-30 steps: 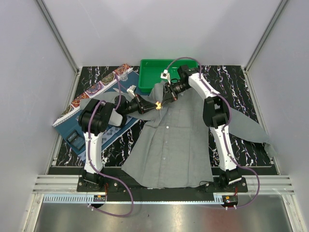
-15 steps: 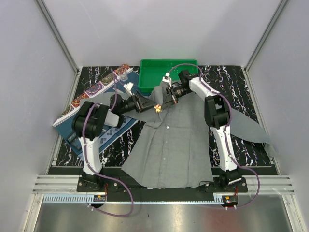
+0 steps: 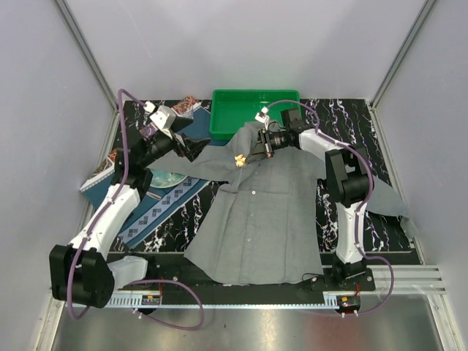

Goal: Pin the brooch onto the clothing
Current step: Pin the brooch onto the flattened clothing.

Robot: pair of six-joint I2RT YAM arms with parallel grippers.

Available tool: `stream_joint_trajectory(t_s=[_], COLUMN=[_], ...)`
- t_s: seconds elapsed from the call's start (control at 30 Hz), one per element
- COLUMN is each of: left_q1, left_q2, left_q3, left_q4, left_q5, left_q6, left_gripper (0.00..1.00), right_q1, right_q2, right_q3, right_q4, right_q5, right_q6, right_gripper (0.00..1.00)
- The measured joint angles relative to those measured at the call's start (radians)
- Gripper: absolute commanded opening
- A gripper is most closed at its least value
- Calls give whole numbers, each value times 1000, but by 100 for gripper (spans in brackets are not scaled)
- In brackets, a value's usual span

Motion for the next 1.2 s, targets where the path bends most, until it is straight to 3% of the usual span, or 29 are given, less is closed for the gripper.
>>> stream_joint_trajectory(t_s=[0.13, 0.37, 0.47, 0.67, 0.9, 1.2], left_q1=[18, -57, -100, -131, -134, -154], left_q2=[40, 155, 236, 344, 480, 600], left_q3=[30, -302, -310, -251, -196, -76], left_q4=[-102, 68, 122, 247, 439, 473], left_q5=[82, 151, 158, 134, 143, 154], left_q6=[100, 129, 131, 106, 16, 0], left_gripper=[99, 93, 87, 85, 76, 72], right_q1=[0, -1, -1, 1, 12, 18], right_q2=[-35, -41, -43, -75, -120, -121], right_q3=[-111, -238, -242, -258, -298, -308], right_q4=[248, 590, 664, 734, 758, 779], right_q5=[-23, -52, -61, -60, -16, 8], right_q6=[160, 360, 385, 398, 394, 416], right_gripper=[0, 0, 0, 0, 0, 0])
